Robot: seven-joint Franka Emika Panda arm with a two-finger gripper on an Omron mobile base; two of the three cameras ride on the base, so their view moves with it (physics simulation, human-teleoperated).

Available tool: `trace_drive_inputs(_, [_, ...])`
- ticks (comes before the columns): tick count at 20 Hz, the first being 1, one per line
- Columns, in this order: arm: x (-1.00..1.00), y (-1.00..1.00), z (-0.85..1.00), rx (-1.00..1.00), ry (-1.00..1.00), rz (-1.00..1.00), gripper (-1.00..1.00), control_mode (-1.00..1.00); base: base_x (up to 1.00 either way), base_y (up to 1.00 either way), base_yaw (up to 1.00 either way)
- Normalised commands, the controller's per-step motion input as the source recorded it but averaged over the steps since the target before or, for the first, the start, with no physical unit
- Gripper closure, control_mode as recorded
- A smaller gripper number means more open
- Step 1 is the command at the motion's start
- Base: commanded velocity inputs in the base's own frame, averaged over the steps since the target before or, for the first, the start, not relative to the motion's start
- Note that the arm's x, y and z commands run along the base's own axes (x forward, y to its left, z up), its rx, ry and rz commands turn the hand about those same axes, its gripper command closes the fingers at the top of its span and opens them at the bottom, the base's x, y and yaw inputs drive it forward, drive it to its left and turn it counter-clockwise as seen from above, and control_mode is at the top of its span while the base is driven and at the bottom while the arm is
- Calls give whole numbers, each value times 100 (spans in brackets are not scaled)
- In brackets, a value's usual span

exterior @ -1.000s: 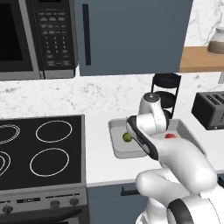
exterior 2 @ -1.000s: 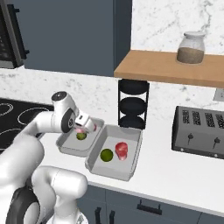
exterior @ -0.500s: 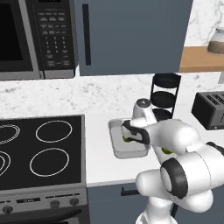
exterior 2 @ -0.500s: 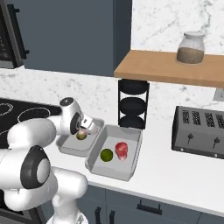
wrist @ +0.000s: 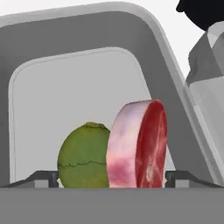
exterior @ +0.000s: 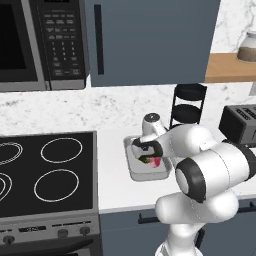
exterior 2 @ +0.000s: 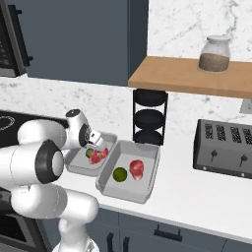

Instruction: Place one lime and one steak in each tupperware on the nearby counter, to pack two identical lunches.

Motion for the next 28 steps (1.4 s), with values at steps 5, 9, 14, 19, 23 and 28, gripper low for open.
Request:
trace_drive_inputs(5, [-72, 0, 17, 4, 18, -1, -100, -100, 0, 0, 0])
trace_drive_inputs(9, [-100, -3, 78, 8, -23, 0, -100, -100, 0, 0, 0])
trace_drive_inputs(14, [-100, -63, 28, 5, -47, 8, -100, -100, 0, 0, 0])
trace_drive_inputs(19, [-100, -99, 36, 10, -57, 1, -100, -100, 0, 0, 0])
trace_drive_inputs(23, [-100, -100, 53, 13, -61, 0, -100, -100, 0, 0, 0])
trace_drive_inputs(28, [-100, -96, 89, 16, -69, 0, -100, -100, 0, 0, 0])
